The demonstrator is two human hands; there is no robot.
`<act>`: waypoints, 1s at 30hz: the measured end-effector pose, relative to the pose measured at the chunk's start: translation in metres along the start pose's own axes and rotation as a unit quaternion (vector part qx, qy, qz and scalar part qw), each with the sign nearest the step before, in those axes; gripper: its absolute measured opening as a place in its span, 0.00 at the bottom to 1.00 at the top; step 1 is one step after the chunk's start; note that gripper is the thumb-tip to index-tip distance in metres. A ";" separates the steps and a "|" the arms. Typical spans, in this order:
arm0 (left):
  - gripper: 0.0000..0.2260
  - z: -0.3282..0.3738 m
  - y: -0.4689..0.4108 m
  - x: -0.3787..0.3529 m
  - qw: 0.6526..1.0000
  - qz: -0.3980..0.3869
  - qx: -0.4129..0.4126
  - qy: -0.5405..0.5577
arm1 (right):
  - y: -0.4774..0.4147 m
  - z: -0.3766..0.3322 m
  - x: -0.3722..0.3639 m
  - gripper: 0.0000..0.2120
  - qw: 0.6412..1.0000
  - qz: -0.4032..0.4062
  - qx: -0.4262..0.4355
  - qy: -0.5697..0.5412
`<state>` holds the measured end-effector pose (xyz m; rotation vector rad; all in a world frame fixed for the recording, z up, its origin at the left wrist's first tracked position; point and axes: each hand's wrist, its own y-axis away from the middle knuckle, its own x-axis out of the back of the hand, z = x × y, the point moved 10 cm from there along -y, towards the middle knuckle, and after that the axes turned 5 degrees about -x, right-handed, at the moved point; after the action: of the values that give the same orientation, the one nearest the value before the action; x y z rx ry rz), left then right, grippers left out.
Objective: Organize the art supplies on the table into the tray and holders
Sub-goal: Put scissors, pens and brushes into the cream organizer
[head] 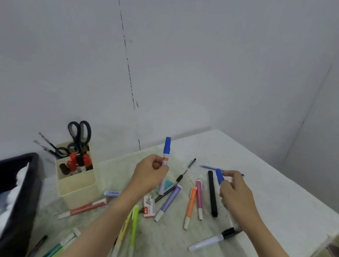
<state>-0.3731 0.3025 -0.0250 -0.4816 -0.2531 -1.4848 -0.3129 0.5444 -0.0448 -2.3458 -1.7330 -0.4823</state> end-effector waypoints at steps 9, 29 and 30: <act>0.04 0.014 0.036 0.177 0.991 0.131 -0.025 -0.010 | 0.017 -0.070 -0.138 0.10 0.981 -0.150 0.106 0.066; 0.17 -0.069 0.013 0.254 0.976 0.115 -0.017 -0.186 | 0.054 -0.244 -0.254 0.14 0.921 -0.105 0.362 -0.099; 0.13 -0.073 0.011 0.252 0.972 0.101 -0.012 -0.213 | 0.056 -0.243 -0.262 0.14 0.917 -0.117 0.372 -0.082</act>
<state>-0.3509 0.0456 0.0224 -0.8216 -0.5077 -1.1764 -0.3653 0.2122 0.0879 -1.6764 -1.8375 0.3215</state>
